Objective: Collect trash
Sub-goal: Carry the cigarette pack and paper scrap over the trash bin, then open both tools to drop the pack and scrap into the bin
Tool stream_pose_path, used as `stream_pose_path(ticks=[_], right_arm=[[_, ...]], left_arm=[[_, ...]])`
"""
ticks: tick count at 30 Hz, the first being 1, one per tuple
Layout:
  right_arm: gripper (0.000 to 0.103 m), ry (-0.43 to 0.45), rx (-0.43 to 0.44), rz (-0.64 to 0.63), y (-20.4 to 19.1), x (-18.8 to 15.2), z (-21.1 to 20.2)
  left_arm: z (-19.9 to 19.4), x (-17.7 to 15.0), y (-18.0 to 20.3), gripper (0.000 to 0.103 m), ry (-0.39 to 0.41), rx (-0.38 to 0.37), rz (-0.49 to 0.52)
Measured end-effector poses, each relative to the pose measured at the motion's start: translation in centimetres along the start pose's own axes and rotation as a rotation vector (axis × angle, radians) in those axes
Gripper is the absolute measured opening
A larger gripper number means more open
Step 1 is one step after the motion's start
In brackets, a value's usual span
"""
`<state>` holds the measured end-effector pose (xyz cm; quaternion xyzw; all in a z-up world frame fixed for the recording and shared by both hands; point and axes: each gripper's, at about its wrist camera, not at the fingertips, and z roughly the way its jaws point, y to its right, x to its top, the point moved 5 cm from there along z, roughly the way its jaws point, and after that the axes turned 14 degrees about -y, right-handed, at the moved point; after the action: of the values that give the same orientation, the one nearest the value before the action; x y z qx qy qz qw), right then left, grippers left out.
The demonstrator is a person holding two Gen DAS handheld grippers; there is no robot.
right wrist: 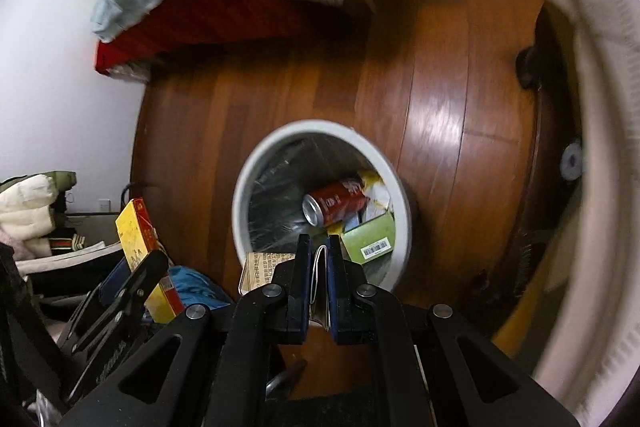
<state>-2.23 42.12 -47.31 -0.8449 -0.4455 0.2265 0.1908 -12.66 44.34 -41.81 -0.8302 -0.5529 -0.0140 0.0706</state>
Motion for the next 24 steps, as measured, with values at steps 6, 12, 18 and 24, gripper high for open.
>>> stream_pose_path(ticks=[6, 12, 18, 24], right_arm=[[0.008, -0.072, -0.019, 0.038, 2.1, 1.9, 5.1], [0.063, -0.079, -0.068, 0.044, 3.0, 2.4, 5.3], [0.092, -0.035, -0.159, -0.024, 1.6, 0.9, 2.2], [0.1, 0.017, -0.268, -0.113, -0.5, -2.8, -1.6]], left_arm=[[3.2, 0.1, -0.4, 0.057, -0.075, -0.042, -0.017], [3.5, -0.3, -1.0, 0.091, -0.087, -0.049, -0.053], [1.5, -1.1, -2.3, 0.098, -0.06, -0.054, -0.078], [-2.5, -2.7, -3.3, 0.098, -0.01, -0.062, -0.078]])
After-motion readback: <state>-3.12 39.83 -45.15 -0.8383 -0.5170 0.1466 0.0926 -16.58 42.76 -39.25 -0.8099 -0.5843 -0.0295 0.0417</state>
